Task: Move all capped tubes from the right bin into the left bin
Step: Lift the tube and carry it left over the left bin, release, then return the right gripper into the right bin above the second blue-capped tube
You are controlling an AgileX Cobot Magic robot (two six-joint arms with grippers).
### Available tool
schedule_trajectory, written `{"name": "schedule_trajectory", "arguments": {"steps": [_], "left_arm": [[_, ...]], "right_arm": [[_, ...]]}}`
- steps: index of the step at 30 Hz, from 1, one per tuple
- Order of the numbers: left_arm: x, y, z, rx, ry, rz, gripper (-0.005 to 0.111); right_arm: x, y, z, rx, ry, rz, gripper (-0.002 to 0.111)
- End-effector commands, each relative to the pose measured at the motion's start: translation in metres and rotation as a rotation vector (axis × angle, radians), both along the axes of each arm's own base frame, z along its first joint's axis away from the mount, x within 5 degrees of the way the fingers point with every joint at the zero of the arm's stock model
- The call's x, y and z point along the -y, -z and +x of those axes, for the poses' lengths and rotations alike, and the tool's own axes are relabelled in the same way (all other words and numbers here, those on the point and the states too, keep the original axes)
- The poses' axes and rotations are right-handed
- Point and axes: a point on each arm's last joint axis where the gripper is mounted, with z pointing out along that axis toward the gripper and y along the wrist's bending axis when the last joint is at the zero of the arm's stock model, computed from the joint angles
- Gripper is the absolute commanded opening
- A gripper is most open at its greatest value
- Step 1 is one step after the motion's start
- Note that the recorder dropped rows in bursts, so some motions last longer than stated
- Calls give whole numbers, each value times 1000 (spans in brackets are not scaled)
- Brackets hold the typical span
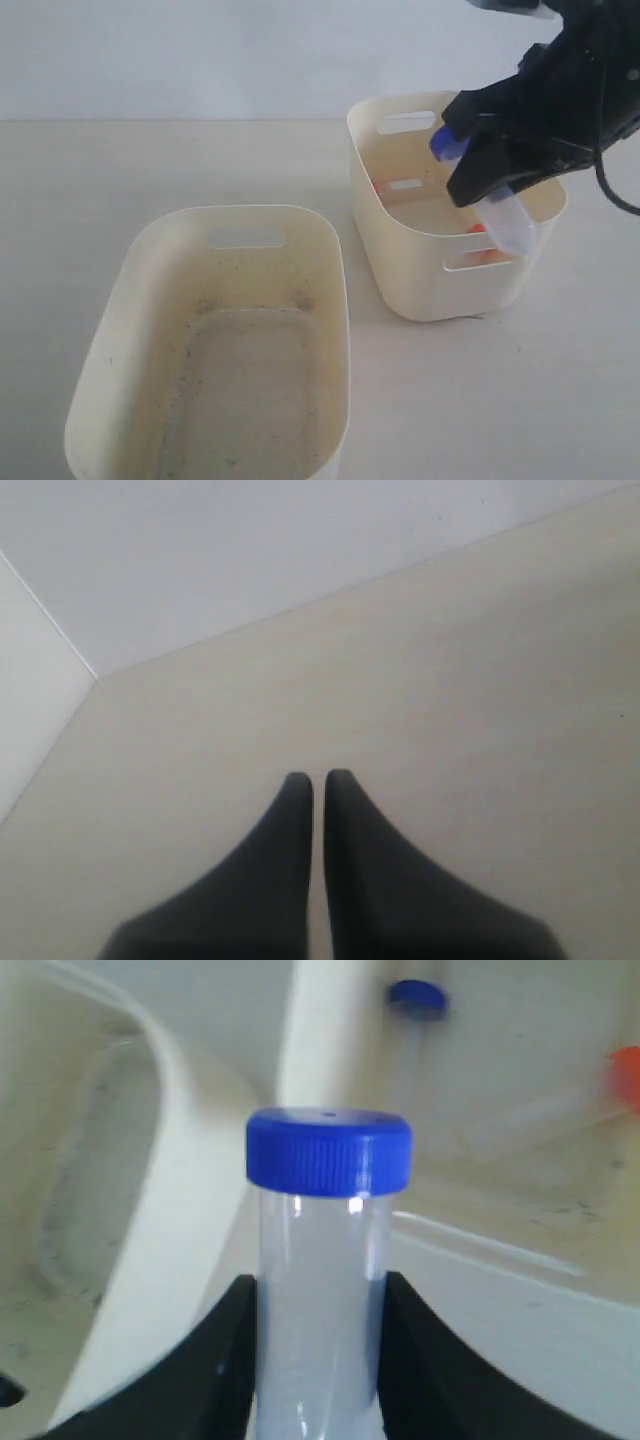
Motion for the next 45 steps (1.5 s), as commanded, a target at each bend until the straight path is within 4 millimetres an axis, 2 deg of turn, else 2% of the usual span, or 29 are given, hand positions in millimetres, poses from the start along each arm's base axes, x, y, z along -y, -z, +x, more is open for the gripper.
{"name": "schedule_trajectory", "arguments": {"steps": [1,5,8,11,13,15,20,22,24,25,28,32,35,39,42,45], "left_arm": [[0,-1,0,7,4,-12,4],[0,-1,0,7,4,-12,4],[0,-1,0,7,4,-12,4],[0,-1,0,7,4,-12,4],[0,-1,0,7,4,-12,4],[0,-1,0,7,4,-12,4],[0,-1,0,7,4,-12,4],[0,-1,0,7,4,-12,4],[0,-1,0,7,4,-12,4],[0,-1,0,7,4,-12,4],[0,-1,0,7,4,-12,4],[0,-1,0,7,4,-12,4],[0,-1,0,7,4,-12,4],[0,-1,0,7,4,-12,4],[0,-1,0,7,4,-12,4],[0,-1,0,7,4,-12,4]], "right_arm": [[-34,0,-22,23,-228,180,0],[-75,4,-38,106,-344,200,0],[-98,2,-44,206,-369,211,0],[-113,-3,-46,298,-346,229,0],[-117,-3,-46,347,-346,209,3],[-117,-4,-45,371,-336,196,14],[-121,4,-37,357,-295,198,57],[-124,11,-34,325,-277,196,62],[-127,20,-30,290,-264,191,52],[-127,22,-29,279,-257,191,41],[-127,22,-28,287,-255,189,-1],[-122,10,-29,366,-258,172,1],[-109,-1,-28,383,-177,170,1],[-75,-8,-14,388,-10,118,1],[-44,-8,1,364,83,57,1],[-23,-7,16,306,151,24,1]]}}
